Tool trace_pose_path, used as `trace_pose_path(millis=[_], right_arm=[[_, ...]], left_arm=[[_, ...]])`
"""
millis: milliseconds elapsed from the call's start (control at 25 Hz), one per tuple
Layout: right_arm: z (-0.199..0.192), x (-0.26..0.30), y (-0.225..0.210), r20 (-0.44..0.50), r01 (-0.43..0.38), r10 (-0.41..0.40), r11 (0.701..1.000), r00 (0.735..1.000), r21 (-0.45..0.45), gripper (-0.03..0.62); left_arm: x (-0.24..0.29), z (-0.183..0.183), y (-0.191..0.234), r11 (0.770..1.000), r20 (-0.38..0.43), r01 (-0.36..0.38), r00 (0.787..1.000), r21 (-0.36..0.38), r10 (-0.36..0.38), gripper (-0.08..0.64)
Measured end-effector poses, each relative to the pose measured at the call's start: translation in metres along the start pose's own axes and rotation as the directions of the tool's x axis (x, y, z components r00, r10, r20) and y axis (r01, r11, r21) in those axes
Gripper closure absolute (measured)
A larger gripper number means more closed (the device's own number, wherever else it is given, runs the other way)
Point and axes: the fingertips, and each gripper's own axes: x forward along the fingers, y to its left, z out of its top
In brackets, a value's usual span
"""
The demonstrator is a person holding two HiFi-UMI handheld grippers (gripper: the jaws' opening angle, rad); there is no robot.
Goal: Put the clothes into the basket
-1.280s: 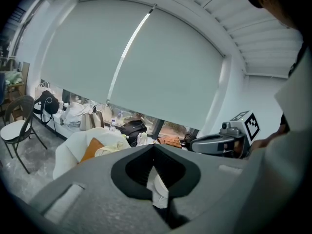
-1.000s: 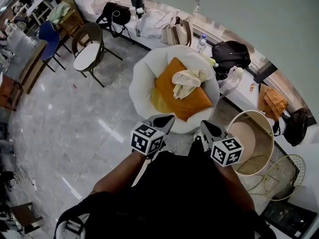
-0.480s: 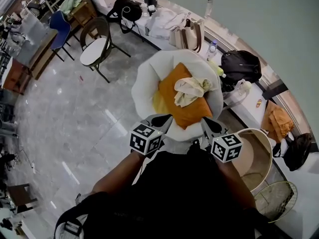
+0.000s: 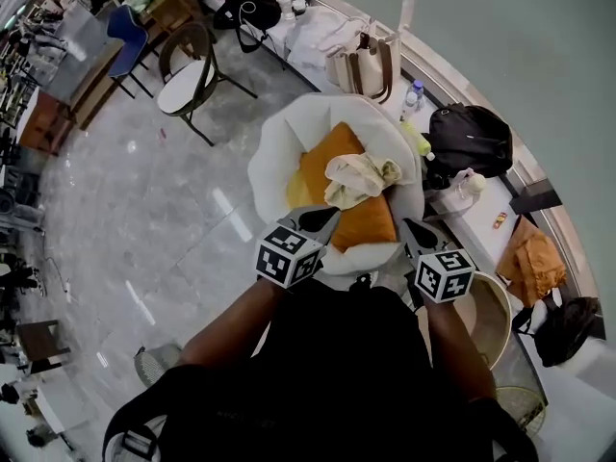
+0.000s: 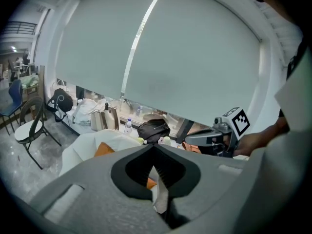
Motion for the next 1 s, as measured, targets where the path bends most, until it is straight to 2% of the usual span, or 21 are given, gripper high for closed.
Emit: trace_pose_path(millis=[240, 480, 760, 880, 1000], right_arm=[[-0.013, 0.036, -0.048, -0.066, -0.030, 0.032, 0.999, 0.997, 0.025, 0.577], [-0.021, 0.074, -0.072, -0.107, -0.003, 0.007, 0.999, 0.994, 0.045, 0.577], [-0.040, 0.132, -0.119, -0.141, 0.095, -0.095, 0.995, 0.985, -0.006, 0.577], [-0.057, 0.163, -0.149, -0.154, 0.141, -0.151, 0.987, 0.976, -0.079, 0.577], [-0.085, 0.193, -0.184, -0.176, 0.191, -0.202, 0.978, 0.963, -0.079, 0.577]], left_arm=[[0.021, -0.007, 0.017, 0.995, -0.058, -0.090, 0.994, -0.046, 0.087, 0.559], [0.040, -0.020, 0.042, 0.993, -0.117, -0.095, 0.989, -0.072, 0.086, 0.560], [0.087, -0.046, 0.084, 0.993, -0.176, -0.084, 0.982, -0.088, 0.067, 0.560], [0.108, -0.059, 0.100, 0.990, -0.182, -0.092, 0.981, -0.109, 0.071, 0.560], [0.121, -0.070, 0.115, 0.988, -0.191, -0.114, 0.977, -0.104, 0.092, 0.560]])
